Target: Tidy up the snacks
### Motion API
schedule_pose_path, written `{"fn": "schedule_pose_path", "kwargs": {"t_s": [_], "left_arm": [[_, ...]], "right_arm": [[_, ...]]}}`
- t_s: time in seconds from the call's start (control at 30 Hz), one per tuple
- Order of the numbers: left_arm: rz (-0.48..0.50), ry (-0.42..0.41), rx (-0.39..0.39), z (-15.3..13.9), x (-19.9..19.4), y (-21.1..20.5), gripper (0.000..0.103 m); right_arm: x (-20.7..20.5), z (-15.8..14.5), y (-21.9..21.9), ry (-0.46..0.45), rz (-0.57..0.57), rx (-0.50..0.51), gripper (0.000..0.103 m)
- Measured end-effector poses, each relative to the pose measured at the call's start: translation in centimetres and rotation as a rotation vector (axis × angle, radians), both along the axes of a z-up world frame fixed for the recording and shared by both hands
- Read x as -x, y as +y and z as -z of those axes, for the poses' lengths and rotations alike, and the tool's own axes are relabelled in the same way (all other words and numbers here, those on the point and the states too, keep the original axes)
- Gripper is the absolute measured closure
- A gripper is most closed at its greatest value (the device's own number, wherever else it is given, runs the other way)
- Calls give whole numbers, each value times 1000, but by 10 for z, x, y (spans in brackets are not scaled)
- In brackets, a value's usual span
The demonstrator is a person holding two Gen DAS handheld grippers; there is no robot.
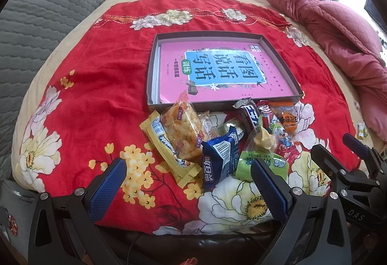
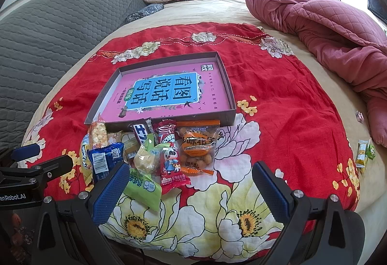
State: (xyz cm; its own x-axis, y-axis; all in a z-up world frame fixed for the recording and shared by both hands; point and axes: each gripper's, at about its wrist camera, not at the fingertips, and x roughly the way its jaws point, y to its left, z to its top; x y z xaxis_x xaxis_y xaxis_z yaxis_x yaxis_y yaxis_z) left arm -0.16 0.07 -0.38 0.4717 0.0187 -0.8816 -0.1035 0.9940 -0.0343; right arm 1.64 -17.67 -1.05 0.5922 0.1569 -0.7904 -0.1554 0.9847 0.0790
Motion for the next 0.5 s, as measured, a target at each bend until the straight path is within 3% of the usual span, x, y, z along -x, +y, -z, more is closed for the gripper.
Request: {"fn": "schedule_pose_path", "kwargs": {"t_s": [0.5], "left_arm": [[-11,13,1,5,-1,2,1]], "right_arm": [[0,3,-1,4,-4,0,1]]}}
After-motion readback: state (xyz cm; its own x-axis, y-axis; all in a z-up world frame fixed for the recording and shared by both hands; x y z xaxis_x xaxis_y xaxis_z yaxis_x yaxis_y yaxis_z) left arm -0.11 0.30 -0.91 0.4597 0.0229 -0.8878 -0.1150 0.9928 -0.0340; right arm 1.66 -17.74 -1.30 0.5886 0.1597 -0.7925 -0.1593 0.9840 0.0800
